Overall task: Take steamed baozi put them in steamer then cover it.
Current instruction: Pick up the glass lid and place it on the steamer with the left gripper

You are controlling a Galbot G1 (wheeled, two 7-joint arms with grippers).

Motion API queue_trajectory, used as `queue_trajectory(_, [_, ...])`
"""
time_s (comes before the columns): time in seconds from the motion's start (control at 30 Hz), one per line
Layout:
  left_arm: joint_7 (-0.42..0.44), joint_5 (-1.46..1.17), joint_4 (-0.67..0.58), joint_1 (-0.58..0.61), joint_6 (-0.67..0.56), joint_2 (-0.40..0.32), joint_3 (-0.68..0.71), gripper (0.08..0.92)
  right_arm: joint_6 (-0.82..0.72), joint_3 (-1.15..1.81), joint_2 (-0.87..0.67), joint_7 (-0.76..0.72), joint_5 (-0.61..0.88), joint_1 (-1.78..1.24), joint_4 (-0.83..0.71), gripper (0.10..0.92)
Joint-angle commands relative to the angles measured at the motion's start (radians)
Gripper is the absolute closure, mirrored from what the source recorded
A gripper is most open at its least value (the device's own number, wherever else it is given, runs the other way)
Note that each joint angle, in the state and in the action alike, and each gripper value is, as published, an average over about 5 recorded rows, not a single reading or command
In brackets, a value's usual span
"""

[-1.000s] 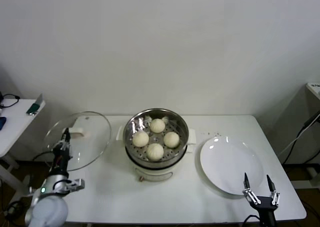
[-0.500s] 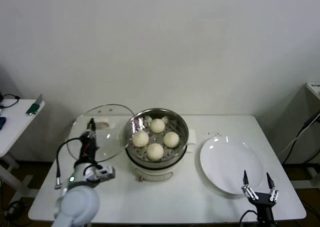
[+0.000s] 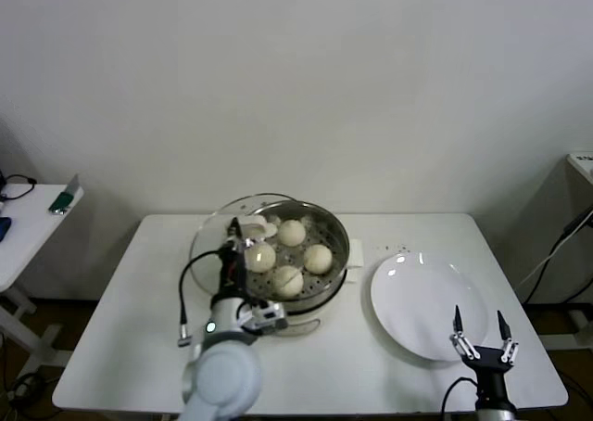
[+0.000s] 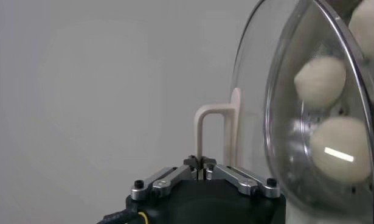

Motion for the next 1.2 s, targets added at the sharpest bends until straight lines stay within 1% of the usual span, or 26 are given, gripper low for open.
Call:
queue_trajectory(0.03, [0.063,0.089,0.002,-0.031,0.048,-0.070,0.086,0.870,0.007,0.007,0.001,0.013,-0.006,0.020,-0.012,0.203])
queue_trajectory(0.23, [0.039,0.162,0.084,-0.043,0.029,-0.170,0.132,0.870,0.020,0.009,0.000,0.015,0.001,0.024,-0.023,0.203])
queue_trajectory(0.33, [0.028,0.178,0.121,-0.040,0.024,-0.196,0.152,0.870,0.023,0.011,0.000,0.017,0.005,0.024,-0.024,0.203])
queue_trajectory(0.5, [-0.001,0.182,0.186,-0.052,0.020,-0.215,0.156,0.870,0.028,0.021,-0.001,0.018,0.012,0.020,-0.022,0.203])
queue_trajectory(0.63, [-0.025,0.183,0.228,-0.066,0.014,-0.216,0.152,0.870,0.031,0.027,0.000,0.020,0.014,0.019,-0.024,0.203])
queue_trajectory(0.77, [-0.037,0.184,0.261,-0.078,0.010,-0.196,0.138,0.870,0.033,0.028,0.002,0.020,0.012,0.019,-0.025,0.203])
queue_trajectory(0.97, [-0.035,0.171,0.289,-0.089,0.013,-0.161,0.114,0.870,0.037,0.027,0.005,0.021,0.015,0.016,-0.026,0.203])
queue_trajectory(1.2, [-0.049,0.162,0.306,-0.104,0.009,-0.151,0.103,0.870,0.039,0.022,0.008,0.020,0.014,0.012,-0.026,0.203])
